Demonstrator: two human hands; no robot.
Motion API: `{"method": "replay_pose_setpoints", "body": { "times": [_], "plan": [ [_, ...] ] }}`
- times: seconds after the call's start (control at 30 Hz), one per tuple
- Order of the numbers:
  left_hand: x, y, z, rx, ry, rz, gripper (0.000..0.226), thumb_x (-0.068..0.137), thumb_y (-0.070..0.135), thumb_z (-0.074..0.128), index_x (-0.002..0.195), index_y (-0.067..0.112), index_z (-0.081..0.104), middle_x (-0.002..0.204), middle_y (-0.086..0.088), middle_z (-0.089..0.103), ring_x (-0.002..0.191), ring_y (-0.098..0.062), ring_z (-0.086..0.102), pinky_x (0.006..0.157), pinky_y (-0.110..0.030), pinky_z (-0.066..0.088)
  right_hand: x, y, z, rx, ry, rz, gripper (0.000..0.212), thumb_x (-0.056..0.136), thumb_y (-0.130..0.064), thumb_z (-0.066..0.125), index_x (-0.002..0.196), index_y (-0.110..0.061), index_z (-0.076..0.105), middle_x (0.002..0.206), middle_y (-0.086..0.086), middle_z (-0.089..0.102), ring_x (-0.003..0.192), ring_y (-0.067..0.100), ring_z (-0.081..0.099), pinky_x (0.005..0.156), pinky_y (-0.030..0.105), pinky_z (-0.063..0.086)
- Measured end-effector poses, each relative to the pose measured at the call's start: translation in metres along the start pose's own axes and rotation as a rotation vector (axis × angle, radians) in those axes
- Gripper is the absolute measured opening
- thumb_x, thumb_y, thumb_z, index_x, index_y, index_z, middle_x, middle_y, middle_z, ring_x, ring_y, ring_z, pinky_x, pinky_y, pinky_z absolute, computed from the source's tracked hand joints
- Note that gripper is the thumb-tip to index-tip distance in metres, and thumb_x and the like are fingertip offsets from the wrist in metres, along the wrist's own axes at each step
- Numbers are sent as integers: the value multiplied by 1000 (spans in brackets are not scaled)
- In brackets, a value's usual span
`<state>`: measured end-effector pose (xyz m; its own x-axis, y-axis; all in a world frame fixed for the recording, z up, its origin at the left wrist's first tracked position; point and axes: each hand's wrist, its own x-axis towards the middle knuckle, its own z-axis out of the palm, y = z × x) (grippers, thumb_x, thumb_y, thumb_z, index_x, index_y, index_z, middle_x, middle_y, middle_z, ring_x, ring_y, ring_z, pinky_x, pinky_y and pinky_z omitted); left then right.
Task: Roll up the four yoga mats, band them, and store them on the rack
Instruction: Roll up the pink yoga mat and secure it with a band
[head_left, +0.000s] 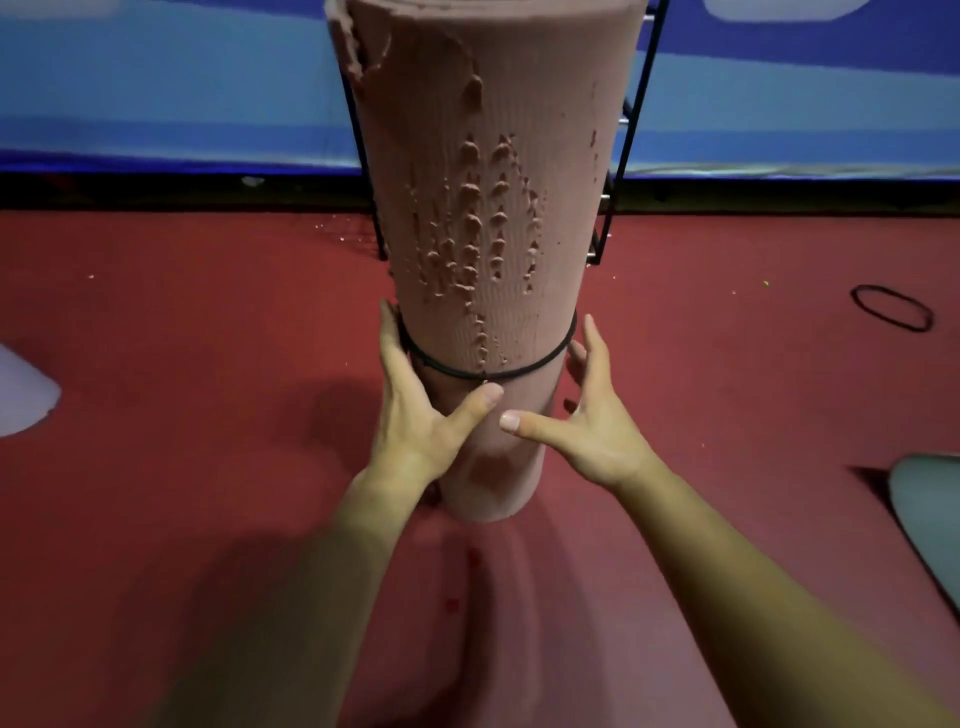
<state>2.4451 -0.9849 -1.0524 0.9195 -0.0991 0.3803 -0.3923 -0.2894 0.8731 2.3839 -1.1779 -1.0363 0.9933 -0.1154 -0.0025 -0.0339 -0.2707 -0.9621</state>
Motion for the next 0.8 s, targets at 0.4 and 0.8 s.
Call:
{"method": "replay_pose_setpoints", "body": {
  "times": [0.4, 0.8],
  "plan": [
    [-117, 42, -1, 595, -52, -182, 72, 91, 56, 50, 148, 12, 43, 153, -11, 41, 141, -28, 36, 117, -44, 25, -85, 11, 7, -391, 136, 183, 62, 105, -48, 46, 159, -22, 31, 162, -2, 37, 150, 18, 32, 122, 40, 28],
    [-133, 209, 41, 811, -532, -340, 58, 100, 52, 40, 149, 20, 41, 152, -2, 45, 140, -26, 36, 115, -41, 20, -191, -78, -93, -743, -195, 365, 56, 107, -51, 31, 159, -29, 29, 158, 5, 41, 144, 30, 35, 114, 48, 29]
  ]
}}
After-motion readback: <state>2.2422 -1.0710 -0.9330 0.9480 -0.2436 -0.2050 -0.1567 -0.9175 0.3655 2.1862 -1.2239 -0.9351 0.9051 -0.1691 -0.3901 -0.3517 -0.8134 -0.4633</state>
